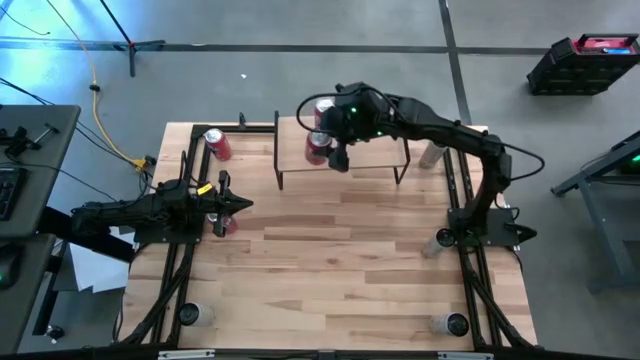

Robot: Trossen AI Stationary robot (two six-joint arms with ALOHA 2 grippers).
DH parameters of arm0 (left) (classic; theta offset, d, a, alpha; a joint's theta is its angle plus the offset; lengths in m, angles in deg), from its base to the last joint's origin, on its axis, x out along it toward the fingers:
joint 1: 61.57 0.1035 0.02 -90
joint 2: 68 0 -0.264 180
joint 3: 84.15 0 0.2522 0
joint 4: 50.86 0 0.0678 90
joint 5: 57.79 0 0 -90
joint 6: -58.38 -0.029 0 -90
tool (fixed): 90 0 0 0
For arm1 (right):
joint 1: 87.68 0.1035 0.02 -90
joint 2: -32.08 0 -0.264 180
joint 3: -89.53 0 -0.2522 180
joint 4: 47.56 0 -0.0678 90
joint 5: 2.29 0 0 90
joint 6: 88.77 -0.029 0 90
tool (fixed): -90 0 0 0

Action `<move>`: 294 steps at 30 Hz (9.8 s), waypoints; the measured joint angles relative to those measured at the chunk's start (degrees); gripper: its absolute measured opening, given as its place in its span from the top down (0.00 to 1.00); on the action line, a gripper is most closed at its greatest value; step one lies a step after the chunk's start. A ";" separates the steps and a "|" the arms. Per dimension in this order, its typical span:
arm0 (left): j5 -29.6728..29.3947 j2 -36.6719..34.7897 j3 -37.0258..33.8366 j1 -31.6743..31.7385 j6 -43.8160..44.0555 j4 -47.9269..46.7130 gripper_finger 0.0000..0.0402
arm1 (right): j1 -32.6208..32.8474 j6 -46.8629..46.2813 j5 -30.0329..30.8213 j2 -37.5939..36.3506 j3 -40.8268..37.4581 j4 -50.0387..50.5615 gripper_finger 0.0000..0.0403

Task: Place canned beverage on shelf
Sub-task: Put the red soda can on the shelf aligned with the other red soda can, then put the white yellow soda can on the shelf

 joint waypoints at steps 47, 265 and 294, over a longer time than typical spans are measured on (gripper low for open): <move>0.00 -0.02 0.00 0.02 -0.01 0.00 0.99 | -8.68 1.46 -7.64 0.63 -12.84 -6.48 0.24; 0.00 -0.02 0.00 0.00 -0.02 0.00 0.99 | 29.37 5.18 6.91 10.36 -8.83 22.98 0.39; -0.15 -0.02 -0.02 0.04 -10.11 2.43 0.99 | 29.16 15.92 3.36 17.13 -2.32 17.66 0.30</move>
